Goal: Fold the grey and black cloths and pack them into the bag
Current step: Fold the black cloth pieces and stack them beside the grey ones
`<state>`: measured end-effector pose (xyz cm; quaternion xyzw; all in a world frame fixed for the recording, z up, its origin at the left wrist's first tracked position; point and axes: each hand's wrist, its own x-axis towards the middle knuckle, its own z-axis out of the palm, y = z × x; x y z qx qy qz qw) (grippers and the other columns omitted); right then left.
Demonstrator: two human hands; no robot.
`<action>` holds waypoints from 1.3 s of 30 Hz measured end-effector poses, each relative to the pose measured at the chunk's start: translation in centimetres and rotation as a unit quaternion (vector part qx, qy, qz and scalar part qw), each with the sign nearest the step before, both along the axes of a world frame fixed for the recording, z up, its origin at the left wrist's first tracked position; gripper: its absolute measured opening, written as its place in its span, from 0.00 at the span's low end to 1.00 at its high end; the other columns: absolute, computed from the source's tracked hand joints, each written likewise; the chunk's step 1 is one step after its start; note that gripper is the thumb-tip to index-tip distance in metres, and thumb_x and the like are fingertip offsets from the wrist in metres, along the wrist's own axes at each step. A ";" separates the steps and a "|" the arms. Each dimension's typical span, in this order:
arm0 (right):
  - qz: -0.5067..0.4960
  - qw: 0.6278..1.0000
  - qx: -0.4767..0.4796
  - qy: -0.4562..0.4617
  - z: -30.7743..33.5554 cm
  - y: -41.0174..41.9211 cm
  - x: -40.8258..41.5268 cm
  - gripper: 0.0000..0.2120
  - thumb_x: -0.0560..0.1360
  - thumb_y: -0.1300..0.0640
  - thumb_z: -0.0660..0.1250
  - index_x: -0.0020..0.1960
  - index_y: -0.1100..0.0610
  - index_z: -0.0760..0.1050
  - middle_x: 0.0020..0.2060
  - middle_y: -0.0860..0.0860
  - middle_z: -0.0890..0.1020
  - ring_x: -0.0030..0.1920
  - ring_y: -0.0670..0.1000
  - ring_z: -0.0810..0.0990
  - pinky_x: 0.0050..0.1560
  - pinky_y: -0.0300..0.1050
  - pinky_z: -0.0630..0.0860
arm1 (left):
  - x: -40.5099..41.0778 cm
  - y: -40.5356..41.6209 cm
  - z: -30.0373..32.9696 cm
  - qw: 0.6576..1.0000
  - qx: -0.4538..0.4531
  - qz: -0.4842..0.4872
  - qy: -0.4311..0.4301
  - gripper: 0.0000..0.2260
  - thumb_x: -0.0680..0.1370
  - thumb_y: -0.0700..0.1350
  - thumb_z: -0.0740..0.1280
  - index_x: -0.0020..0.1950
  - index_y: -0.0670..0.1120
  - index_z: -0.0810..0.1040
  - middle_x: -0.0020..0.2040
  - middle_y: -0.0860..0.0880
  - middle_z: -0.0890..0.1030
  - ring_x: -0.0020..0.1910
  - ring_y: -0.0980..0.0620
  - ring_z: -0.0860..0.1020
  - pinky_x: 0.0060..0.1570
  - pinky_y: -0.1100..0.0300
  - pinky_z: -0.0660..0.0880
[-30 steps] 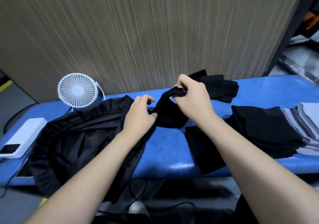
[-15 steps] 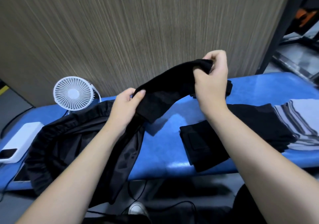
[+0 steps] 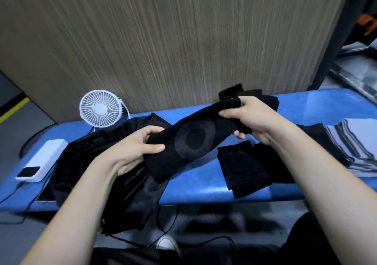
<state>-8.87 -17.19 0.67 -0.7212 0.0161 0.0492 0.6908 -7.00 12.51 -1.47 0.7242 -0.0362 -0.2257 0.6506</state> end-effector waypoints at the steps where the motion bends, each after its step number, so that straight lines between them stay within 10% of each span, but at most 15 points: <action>1: 0.016 0.999 -0.027 0.001 -0.1 -0.1 -0.4 0.03 0.78 0.64 0.68 0.48 0.64 0.77 0.28 0.53 0.80 0.22 0.52 0.73 0.18 0.39 0.64 | -0.4 0.0 -0.1 1.000 0.019 0.024 -0.004 0.14 0.74 0.30 0.69 0.57 0.41 0.77 0.49 0.45 0.84 0.46 0.51 0.83 0.46 0.61 0.82; 6: 0.074 0.992 -0.086 0.047 -0.4 -0.1 -1.7 0.06 0.80 0.60 0.67 0.48 0.63 0.75 0.30 0.57 0.82 0.24 0.55 0.79 0.17 0.39 0.66 | -1.4 -0.1 -1.8 0.984 0.082 0.152 -0.034 0.09 0.81 0.39 0.67 0.44 0.47 0.70 0.39 0.45 0.79 0.31 0.53 0.77 0.31 0.60 0.73; 12: 0.088 0.988 -0.085 0.092 -0.9 -0.2 -2.3 0.11 0.83 0.54 0.62 0.52 0.63 0.75 0.33 0.58 0.81 0.21 0.54 0.71 0.17 0.37 0.61 | -2.2 -0.2 -1.6 0.988 -0.041 0.141 0.043 0.16 0.77 0.38 0.71 0.63 0.48 0.74 0.55 0.44 0.83 0.46 0.49 0.85 0.42 0.53 0.83; 22: -0.074 0.992 -0.105 0.009 -1.4 2.1 -2.4 0.14 0.79 0.53 0.64 0.46 0.65 0.73 0.27 0.56 0.79 0.19 0.55 0.72 0.19 0.38 0.62 | -2.9 -1.5 -0.3 0.993 -0.060 0.103 -0.025 0.14 0.78 0.31 0.67 0.60 0.44 0.79 0.46 0.47 0.84 0.41 0.52 0.84 0.38 0.62 0.80; 30: -0.032 0.995 -0.099 -0.007 -1.3 6.5 -3.2 0.11 0.78 0.51 0.65 0.52 0.59 0.71 0.32 0.56 0.83 0.26 0.61 0.82 0.25 0.54 0.78 | -3.7 -3.5 0.0 0.991 -0.102 0.055 -0.073 0.18 0.79 0.33 0.66 0.67 0.46 0.76 0.57 0.47 0.84 0.55 0.51 0.83 0.49 0.60 0.79; 39: 0.087 0.996 0.019 -0.031 -2.0 8.5 -3.4 0.12 0.83 0.52 0.61 0.61 0.60 0.71 0.35 0.60 0.78 0.29 0.60 0.79 0.28 0.49 0.77 | -4.6 -4.3 0.6 0.987 -0.089 0.050 -0.124 0.21 0.80 0.46 0.66 0.73 0.53 0.69 0.51 0.49 0.83 0.46 0.54 0.81 0.46 0.63 0.77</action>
